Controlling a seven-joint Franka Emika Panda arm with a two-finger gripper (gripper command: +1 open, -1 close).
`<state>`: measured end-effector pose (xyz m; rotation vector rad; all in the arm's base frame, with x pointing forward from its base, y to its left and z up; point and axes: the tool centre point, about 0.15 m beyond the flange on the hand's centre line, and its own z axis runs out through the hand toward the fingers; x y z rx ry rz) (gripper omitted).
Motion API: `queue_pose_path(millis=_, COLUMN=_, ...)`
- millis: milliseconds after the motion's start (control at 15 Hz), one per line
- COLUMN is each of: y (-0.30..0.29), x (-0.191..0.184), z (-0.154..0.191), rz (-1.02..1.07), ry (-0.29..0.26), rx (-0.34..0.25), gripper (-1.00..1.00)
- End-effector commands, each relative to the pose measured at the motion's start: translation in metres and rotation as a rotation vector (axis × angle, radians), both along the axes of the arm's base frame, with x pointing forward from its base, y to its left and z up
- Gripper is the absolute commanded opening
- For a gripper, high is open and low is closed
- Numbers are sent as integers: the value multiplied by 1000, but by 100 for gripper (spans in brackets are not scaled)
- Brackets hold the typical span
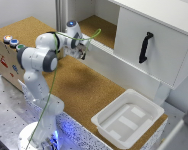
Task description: Put the purple block inside the left cabinet
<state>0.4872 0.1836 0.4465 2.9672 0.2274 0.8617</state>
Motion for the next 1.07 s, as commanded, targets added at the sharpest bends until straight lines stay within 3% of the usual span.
queue_pose_path(millis=0, y=-1, x=9, z=50, rz=-55, ry=-83, rx=-48, gripper=-100)
queue_pose_path(millis=267, y=-8, x=56, z=62, rz=-57, ry=-162, rx=-38, gripper=-100)
queue_pose_path(millis=400, y=-9, x=82, z=67, rz=-44, ry=-173, rx=-50, gripper=-100)
queue_pose_path(millis=600, y=-8, x=123, z=59, rz=-24, ry=-152, rx=-45, gripper=-100)
queue_pose_path(millis=800, y=-10, x=163, z=29, rz=-46, ry=-108, rx=-20, gripper=-100)
queue_pose_path(millis=1000, y=-10, x=189, z=26, rz=-59, ry=-120, rx=-15, gripper=-100)
